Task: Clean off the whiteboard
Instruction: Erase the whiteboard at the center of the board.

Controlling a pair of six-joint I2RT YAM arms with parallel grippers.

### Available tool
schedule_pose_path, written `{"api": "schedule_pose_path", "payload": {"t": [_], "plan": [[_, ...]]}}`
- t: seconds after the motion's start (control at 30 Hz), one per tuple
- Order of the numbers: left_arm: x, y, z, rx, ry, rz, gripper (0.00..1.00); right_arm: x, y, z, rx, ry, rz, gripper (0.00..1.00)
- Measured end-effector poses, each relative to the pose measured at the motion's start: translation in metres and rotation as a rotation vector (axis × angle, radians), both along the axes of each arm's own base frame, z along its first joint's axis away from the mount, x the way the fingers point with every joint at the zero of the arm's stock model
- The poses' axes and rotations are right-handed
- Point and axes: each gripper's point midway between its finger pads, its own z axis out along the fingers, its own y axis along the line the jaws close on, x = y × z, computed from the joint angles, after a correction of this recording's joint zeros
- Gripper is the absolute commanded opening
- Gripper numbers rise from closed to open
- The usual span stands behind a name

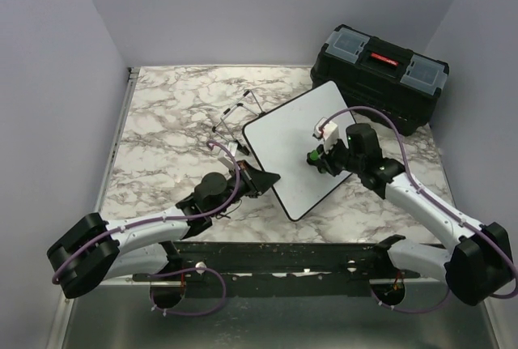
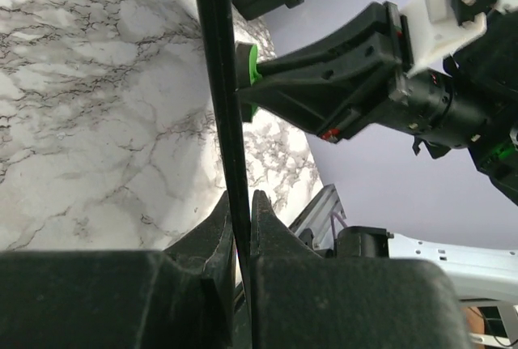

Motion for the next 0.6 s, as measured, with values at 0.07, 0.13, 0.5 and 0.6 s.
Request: {"api": "schedule_pose_path", "payload": {"t": [0.07, 0.13, 0.5, 0.6], "plan": [[0.001, 0.001, -0.002, 0.0, 0.012, 0.007, 0.0, -0.009, 0.013, 0.003, 0.021, 0.019, 0.076, 0.01], [0.002, 0.001, -0.002, 0.001, 0.014, 0.016, 0.0, -0.03, 0.04, 0.011, 0.046, 0.02, 0.217, 0.01], [0.009, -0.002, 0.005, 0.023, -0.006, 0.028, 0.0, -0.099, 0.084, 0.023, 0.105, 0.108, 0.52, 0.01], [0.009, -0.001, 0.006, 0.024, -0.009, 0.034, 0.0, -0.066, 0.057, 0.022, 0.104, 0.09, 0.366, 0.01]]}}
